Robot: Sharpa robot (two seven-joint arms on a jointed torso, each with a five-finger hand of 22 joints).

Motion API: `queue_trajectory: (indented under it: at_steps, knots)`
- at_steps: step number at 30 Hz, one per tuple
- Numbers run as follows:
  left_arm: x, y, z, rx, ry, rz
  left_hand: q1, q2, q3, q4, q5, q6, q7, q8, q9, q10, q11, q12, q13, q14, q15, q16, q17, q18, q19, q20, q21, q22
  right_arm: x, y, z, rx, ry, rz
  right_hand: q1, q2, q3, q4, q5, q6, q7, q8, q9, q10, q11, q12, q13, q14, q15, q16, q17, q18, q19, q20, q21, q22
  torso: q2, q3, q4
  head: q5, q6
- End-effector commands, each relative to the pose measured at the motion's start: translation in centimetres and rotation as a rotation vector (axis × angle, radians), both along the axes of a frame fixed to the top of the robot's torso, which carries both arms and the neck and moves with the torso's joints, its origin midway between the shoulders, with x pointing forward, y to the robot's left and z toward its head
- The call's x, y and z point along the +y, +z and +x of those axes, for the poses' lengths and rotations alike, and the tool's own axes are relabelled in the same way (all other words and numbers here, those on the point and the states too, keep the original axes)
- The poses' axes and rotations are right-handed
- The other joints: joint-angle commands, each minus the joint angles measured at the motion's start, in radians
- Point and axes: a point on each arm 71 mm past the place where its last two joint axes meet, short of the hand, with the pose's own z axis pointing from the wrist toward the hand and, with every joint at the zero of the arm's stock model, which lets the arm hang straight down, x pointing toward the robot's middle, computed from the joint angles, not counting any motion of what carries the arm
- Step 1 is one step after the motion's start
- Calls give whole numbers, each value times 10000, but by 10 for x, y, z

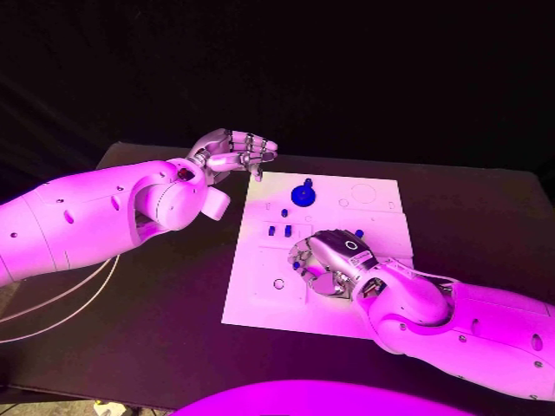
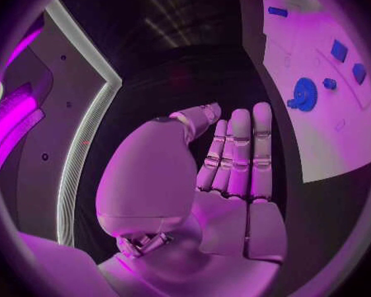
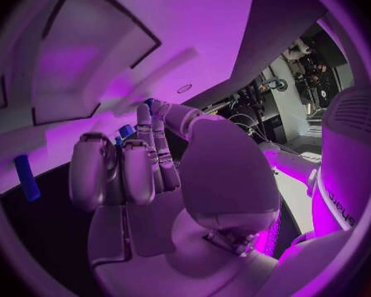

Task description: Assemble the parts on the task board

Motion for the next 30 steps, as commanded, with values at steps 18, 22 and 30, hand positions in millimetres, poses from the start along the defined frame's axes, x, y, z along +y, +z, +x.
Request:
queue_trajectory:
  at_steps: [18, 22, 30]
  knots:
    - [-1, 1, -1, -46, -106, -62, -65, 73, -50, 8, 13, -115, 31, 60, -21, -144, 2, 62, -21, -38, 48, 19, -31, 79, 15, 89, -88, -45, -7, 4, -7, -189, 95, 91, 2, -374, -452, -129, -25, -991, 75, -664, -174, -2067, 414, 294, -207, 82, 358, -286, -508, 249, -438, 377, -1624, -140, 2, 11, -1, -63, 83]
    - [0, 1, -1, -50, -97, -60, -57, 78, -48, 4, 15, -120, 31, 60, -22, -141, 2, 69, -20, -36, 47, 22, -32, 81, 19, 88, -88, -47, -15, 12, -11, -209, 16, 252, -5, -369, -519, -116, -23, -983, 69, -670, -171, -2105, 412, 393, -186, 85, 360, -249, -471, 242, -416, 386, -1584, -118, 0, 12, -10, -126, 142]
    - [1, 1, -1, -36, -100, -53, -57, 78, -48, 4, 15, -120, 31, 60, -22, -141, 2, 69, -20, -36, 47, 22, -32, 81, 19, 88, -88, -47, -44, 38, 0, 237, -604, 436, -16, -241, -518, -42, 56, -806, 165, -652, -145, -1864, 308, 1072, -50, 292, 270, 83, -90, 115, -93, 330, -934, 261, -13, -2, -19, -298, 255]
